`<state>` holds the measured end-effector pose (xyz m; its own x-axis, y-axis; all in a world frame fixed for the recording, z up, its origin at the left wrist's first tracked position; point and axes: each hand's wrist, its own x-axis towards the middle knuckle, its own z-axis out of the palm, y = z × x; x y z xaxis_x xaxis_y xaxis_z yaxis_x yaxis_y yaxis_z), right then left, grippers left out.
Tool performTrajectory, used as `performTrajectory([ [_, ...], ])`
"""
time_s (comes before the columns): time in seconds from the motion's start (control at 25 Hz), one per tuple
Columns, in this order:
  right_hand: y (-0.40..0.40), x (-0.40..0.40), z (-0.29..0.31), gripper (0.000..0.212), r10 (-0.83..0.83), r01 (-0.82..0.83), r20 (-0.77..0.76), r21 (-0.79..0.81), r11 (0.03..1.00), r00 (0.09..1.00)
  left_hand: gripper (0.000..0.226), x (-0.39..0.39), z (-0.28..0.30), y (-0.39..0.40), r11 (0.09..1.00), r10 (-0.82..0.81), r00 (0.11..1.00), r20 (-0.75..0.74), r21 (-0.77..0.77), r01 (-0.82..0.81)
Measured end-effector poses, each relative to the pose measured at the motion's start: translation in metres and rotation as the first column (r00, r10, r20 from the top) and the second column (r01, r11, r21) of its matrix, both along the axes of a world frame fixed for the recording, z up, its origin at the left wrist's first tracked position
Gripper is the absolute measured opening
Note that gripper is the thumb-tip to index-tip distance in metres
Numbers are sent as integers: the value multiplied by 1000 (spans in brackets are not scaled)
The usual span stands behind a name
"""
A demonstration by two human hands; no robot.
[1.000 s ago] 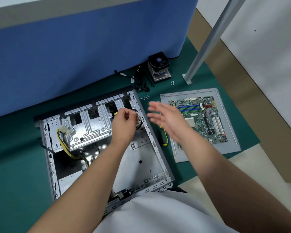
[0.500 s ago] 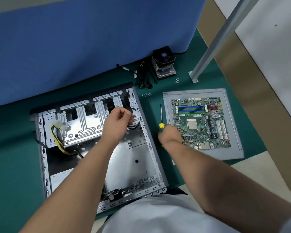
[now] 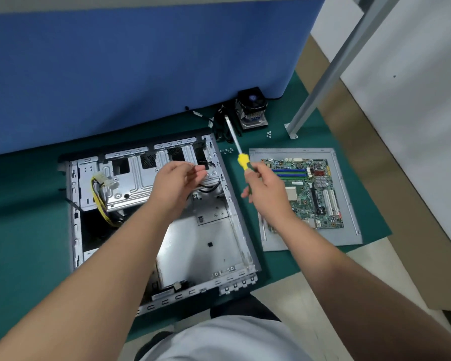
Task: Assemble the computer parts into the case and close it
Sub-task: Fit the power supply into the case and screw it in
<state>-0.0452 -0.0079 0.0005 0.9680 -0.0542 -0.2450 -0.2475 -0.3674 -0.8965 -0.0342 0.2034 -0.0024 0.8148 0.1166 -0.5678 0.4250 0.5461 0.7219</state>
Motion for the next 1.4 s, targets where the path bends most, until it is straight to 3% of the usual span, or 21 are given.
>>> performTrajectory([
  [0.12, 25, -52, 16, 11, 179, -179, -55, 8, 984, 982, 6, -30, 7, 14, 980, 56, 998, -3, -193, -55],
  [0.24, 52, -108, 9, 7, 183, -183, -85, 13, 983, 979, 22, -71, 3, 39, 926, 76, 995, -67, -365, -95],
  [0.32, 66, -141, 2, 4, 153, -156, -88, -28, 987, 984, 19, -101, -3, 56, 901, 70, 994, -87, -421, -100],
  [0.52, 92, -202, -6, 18, 142, -147, -72, -80, 986, 987, 12, -162, -12, 93, 888, 40, 993, -107, -453, -84],
  [0.8, 103, -232, -1, 25, 172, -176, -84, -40, 984, 982, 11, -195, -11, 112, 893, 32, 993, -116, -443, -81],
  [1.16, 103, -244, 6, 14, 229, -230, -58, -21, 973, 972, 11, -215, -2, 121, 945, -13, 996, -93, -325, -18],
  [1.4, 105, -253, 9, 23, 234, -228, 6, -202, 952, 972, 11, -217, -2, 130, 986, -111, 989, -98, -138, 97],
])
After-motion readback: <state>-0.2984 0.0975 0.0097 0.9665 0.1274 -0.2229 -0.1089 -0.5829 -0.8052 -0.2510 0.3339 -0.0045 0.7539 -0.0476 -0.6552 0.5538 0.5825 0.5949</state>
